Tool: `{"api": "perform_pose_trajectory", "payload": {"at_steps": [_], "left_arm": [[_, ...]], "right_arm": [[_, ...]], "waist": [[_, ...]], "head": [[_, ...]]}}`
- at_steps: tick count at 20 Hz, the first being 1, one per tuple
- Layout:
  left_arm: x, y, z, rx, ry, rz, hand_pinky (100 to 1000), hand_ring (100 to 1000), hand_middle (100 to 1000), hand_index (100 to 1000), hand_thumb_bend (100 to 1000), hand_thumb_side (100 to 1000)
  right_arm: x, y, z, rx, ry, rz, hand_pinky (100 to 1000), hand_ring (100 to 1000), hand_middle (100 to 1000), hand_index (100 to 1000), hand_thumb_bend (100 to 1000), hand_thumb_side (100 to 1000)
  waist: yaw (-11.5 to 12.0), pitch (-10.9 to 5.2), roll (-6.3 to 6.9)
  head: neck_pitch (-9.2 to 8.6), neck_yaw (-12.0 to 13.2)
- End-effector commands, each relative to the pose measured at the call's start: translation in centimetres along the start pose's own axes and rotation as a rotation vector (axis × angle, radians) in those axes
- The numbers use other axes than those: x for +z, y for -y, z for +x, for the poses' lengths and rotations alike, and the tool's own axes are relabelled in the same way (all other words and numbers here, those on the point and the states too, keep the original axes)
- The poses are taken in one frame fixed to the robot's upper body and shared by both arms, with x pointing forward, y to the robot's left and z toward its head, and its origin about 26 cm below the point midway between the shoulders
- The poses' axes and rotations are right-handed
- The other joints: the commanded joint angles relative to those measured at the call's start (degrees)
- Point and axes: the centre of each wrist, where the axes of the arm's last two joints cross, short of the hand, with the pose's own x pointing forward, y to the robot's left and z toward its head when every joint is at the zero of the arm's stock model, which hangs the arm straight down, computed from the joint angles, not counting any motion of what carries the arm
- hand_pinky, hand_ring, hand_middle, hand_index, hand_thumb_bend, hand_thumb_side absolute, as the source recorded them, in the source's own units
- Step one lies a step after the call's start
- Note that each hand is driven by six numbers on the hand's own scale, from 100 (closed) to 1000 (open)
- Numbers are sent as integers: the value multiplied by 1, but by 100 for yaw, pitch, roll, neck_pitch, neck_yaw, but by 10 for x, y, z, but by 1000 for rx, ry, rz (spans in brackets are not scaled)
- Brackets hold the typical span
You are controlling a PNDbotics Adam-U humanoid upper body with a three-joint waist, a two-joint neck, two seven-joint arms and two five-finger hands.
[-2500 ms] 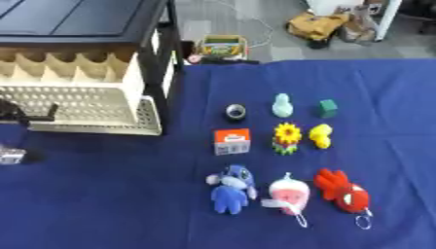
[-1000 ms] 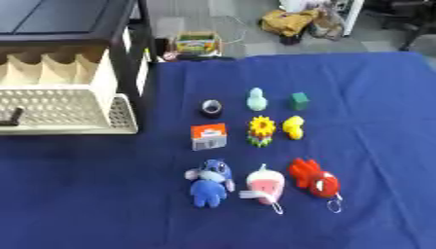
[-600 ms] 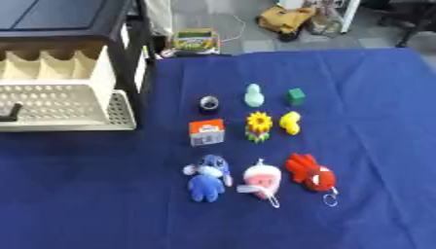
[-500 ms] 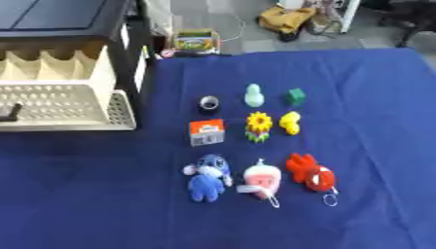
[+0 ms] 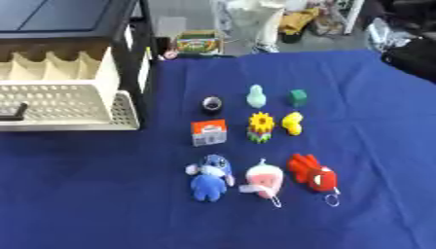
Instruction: Pick up objects from table and place into drawer.
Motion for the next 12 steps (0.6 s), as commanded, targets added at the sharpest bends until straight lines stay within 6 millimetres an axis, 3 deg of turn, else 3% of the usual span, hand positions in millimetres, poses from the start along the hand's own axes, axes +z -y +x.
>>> {"api": "perform_pose_trajectory", "payload": {"at_steps": [1, 2, 3, 4, 7, 12], "left_arm": [[-2, -8, 3, 1, 8, 63, 100, 100, 100, 844, 577, 867], [-2, -8, 3, 4, 7, 73, 100, 100, 100, 844, 580, 866], [-2, -8, 3, 8, 7, 81, 100, 100, 100, 843, 590, 873], [-2, -8, 4, 13, 7, 87, 100, 100, 100, 843, 584, 865], [-3, -8, 4, 26, 15, 115, 100, 100, 100, 841, 593, 858], [-4, -7, 6, 44, 30, 166, 100, 100, 100, 835, 598, 853]], "right_arm": [[-2, 10, 1, 95, 41, 85, 807, 835, 782, 892, 314, 858], [-2, 9, 2, 105, 48, 112, 809, 837, 781, 891, 327, 857], [-2, 8, 3, 112, 55, 134, 814, 841, 782, 891, 400, 835], [-2, 8, 3, 118, 62, 153, 814, 843, 784, 890, 377, 845], [0, 4, 5, 124, 76, 218, 820, 848, 785, 884, 476, 847], [5, -6, 9, 128, 90, 329, 820, 854, 788, 874, 551, 843]], "waist": [[1, -113, -9], [0, -113, -10], [1, -113, -12], [2, -114, -12], [9, -114, -14], [22, -102, -20]], "head": [[17, -10], [12, -14], [3, -8], [-7, 3], [-33, 15], [-54, -120]]}}
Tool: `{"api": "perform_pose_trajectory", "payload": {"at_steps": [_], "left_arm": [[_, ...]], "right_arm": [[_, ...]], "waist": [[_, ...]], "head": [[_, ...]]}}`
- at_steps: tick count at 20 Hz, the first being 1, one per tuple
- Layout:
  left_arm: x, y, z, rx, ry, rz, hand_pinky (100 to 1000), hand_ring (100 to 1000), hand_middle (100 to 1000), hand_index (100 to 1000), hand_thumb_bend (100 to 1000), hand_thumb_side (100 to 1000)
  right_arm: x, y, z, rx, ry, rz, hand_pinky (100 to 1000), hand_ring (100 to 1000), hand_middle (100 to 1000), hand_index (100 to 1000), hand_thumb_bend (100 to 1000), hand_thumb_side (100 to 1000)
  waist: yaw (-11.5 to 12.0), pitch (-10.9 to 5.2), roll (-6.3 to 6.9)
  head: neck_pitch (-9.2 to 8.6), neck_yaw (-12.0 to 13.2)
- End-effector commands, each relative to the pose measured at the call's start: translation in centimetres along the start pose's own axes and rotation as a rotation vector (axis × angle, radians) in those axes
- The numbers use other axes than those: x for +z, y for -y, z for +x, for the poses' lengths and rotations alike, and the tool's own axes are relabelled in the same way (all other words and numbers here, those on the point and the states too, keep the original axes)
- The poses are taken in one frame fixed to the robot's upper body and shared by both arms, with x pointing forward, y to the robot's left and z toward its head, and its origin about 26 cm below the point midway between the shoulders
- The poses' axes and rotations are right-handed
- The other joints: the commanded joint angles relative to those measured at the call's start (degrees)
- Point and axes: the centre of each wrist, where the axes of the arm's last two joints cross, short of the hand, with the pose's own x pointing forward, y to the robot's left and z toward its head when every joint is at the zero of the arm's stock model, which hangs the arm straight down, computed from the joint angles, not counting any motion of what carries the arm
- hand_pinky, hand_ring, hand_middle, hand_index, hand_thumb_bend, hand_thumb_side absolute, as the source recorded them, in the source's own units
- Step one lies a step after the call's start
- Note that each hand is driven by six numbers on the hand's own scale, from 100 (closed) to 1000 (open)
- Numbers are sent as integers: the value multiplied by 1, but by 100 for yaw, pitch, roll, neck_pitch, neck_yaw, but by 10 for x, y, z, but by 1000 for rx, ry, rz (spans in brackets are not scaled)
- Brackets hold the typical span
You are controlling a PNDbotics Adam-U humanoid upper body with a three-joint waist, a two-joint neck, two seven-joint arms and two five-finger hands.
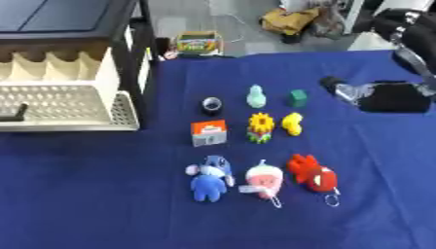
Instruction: Pick up objects from table and place into drawer.
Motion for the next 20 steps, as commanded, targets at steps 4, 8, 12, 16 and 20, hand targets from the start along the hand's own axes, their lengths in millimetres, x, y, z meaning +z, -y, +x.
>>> {"api": "perform_pose_trajectory", "payload": {"at_steps": [4, 8, 12, 16, 20], "left_arm": [[-4, -7, 6, 2, 40, 50, 100, 100, 100, 833, 594, 855], [-4, -6, 6, 4, 42, 49, 100, 100, 100, 829, 591, 858], [-4, -5, 6, 10, 42, 45, 100, 100, 100, 826, 588, 859], [-4, -4, 7, 18, 42, 45, 100, 100, 100, 822, 586, 862], [-4, -3, 7, 23, 39, 40, 100, 100, 100, 817, 584, 864]], "right_arm": [[1, 1, 5, 82, 41, 101, 815, 852, 774, 871, 606, 756], [2, -4, 8, 85, 46, 162, 804, 850, 754, 861, 614, 714], [4, -12, 11, 47, 41, 221, 790, 844, 715, 843, 616, 714], [4, -20, 17, -11, 47, 281, 775, 832, 677, 858, 608, 681], [6, -28, 22, -38, 29, 343, 756, 808, 635, 857, 600, 640]], "waist": [[24, -94, -17], [22, -86, -23], [19, -75, -26], [27, -66, -21], [45, -61, -17]], "head": [[-46, -159], [-51, -182], [-59, -199], [-70, -218], [-81, -239]]}}
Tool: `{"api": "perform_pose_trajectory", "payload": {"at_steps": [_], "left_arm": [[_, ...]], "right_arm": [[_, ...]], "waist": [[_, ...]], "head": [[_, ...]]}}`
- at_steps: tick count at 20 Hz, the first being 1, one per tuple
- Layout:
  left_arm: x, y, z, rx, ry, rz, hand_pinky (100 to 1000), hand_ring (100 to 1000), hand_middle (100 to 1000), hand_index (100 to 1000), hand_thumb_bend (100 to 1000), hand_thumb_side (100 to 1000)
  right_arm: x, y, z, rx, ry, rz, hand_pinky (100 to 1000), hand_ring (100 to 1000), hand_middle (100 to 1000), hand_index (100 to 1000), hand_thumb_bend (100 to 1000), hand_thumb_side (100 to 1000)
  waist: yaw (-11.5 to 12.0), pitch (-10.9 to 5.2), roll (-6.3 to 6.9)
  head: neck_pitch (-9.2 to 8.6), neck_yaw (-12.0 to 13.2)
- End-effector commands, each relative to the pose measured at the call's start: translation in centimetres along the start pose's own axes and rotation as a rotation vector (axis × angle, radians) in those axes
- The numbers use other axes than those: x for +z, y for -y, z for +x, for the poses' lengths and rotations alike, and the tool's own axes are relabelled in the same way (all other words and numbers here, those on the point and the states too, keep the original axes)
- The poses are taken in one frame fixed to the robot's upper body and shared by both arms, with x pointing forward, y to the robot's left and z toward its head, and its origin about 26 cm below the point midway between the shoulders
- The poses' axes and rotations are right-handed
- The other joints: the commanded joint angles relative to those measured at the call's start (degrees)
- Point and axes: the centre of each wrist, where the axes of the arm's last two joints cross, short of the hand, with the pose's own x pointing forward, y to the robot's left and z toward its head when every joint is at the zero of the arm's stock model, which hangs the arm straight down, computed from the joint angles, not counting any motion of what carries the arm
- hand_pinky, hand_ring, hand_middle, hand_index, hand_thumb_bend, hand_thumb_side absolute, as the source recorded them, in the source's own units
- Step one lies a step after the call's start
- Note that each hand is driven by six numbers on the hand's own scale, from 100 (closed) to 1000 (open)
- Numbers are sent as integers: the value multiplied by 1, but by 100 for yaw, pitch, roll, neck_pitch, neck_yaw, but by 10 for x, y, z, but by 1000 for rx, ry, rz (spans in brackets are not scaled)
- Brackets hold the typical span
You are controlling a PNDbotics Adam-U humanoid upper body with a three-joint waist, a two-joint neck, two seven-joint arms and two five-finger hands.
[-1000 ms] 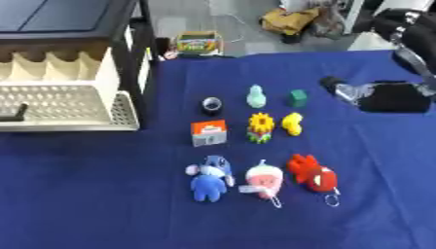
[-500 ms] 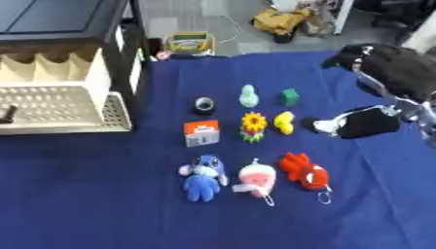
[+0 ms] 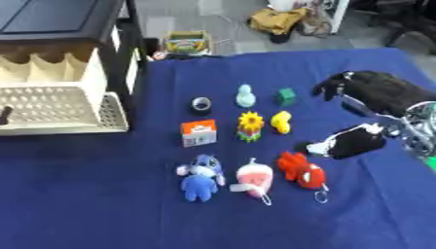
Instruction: Pick up objects from table and place into drawer.
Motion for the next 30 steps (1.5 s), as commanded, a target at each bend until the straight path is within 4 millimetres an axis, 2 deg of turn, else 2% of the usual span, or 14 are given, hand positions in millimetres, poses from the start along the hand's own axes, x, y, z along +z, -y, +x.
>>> {"api": "perform_pose_trajectory", "payload": {"at_steps": [1, 3, 6, 12, 21, 30], "left_arm": [[-4, -7, 4, -6, 21, 15, 100, 100, 100, 816, 585, 863], [-4, -7, 4, -3, 20, 12, 100, 100, 100, 815, 583, 865], [-4, -6, 5, 1, 21, 10, 100, 100, 100, 812, 584, 865], [-4, -5, 5, 11, 19, 4, 100, 100, 100, 808, 581, 867], [-3, -4, 6, 23, 17, -2, 100, 100, 100, 792, 569, 880], [-3, -2, 6, 32, 15, -2, 100, 100, 100, 778, 557, 888]], "right_arm": [[2, 3, 3, -1, -7, 30, 753, 802, 632, 856, 610, 635], [1, 1, 5, -12, -11, 52, 753, 801, 632, 857, 599, 629], [-1, -3, 9, -31, 0, 94, 756, 777, 631, 860, 560, 513], [-3, -10, 16, -70, 23, 177, 758, 747, 628, 857, 559, 495], [-4, -20, 23, -94, -31, 237, 738, 728, 601, 841, 561, 493], [-13, -35, 18, -110, -120, 233, 728, 719, 590, 852, 557, 515]], "waist": [[19, -80, 6], [28, -78, 10], [32, -70, 12], [40, -56, 12], [43, -30, 9], [63, -8, 26]], "head": [[-75, -34], [-74, -44], [-78, -66], [-83, -102], [-100, -138], [-122, -181]]}}
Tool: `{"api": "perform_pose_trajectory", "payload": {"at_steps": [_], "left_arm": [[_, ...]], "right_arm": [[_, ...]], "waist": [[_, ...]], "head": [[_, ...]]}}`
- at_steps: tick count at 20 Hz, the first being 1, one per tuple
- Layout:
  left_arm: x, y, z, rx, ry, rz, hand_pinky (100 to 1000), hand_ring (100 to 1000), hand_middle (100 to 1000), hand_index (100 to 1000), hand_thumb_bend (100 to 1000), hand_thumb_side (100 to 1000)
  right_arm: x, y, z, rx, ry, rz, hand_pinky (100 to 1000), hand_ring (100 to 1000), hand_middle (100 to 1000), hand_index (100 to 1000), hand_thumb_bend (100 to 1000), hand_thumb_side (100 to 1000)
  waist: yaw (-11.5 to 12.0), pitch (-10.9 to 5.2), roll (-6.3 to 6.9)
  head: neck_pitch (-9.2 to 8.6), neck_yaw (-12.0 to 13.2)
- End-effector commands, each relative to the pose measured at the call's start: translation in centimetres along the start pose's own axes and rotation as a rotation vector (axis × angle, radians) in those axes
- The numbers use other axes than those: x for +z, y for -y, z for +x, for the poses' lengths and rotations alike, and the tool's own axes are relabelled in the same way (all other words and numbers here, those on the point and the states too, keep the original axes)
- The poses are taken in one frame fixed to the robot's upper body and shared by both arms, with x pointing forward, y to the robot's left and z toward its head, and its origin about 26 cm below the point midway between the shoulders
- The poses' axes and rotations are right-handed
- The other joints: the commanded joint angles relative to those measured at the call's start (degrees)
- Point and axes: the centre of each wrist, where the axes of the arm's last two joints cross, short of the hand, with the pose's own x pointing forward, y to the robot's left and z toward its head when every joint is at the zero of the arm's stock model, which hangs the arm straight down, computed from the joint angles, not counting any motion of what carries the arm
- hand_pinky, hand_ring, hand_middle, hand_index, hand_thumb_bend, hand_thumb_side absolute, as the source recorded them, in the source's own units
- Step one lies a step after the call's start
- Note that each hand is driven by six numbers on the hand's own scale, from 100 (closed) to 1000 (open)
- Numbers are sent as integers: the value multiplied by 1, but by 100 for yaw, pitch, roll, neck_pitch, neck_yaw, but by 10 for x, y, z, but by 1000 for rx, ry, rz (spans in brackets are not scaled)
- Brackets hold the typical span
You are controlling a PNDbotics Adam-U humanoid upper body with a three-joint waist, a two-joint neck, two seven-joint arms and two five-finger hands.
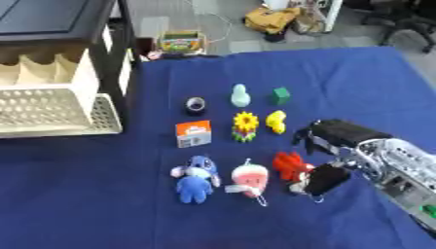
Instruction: Pick up objects from table and place into drawer.
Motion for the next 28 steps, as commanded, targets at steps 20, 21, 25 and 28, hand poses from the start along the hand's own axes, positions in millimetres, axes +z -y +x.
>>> {"api": "perform_pose_trajectory", "payload": {"at_steps": [20, 21, 25, 28], "left_arm": [[-3, -6, 5, -1, 31, 24, 100, 100, 100, 740, 518, 892], [-3, -6, 5, -2, 32, 24, 100, 100, 100, 738, 517, 892], [-3, -6, 5, -1, 35, 25, 100, 100, 100, 736, 516, 892], [-3, -6, 5, 0, 37, 26, 100, 100, 100, 735, 514, 892]], "right_arm": [[-14, -8, -10, -15, -59, 35, 670, 699, 569, 774, 436, 446], [-15, -9, -11, -15, -65, 36, 666, 694, 567, 769, 417, 439], [-19, -11, -15, -21, -85, 36, 652, 670, 560, 750, 359, 402], [-19, -11, -16, -23, -87, 32, 646, 657, 552, 733, 324, 373]], "waist": [[43, -28, 32], [48, -28, 30], [63, -28, 23], [63, -27, 17]], "head": [[-97, -73], [-102, -81], [-115, -101], [-118, -101]]}}
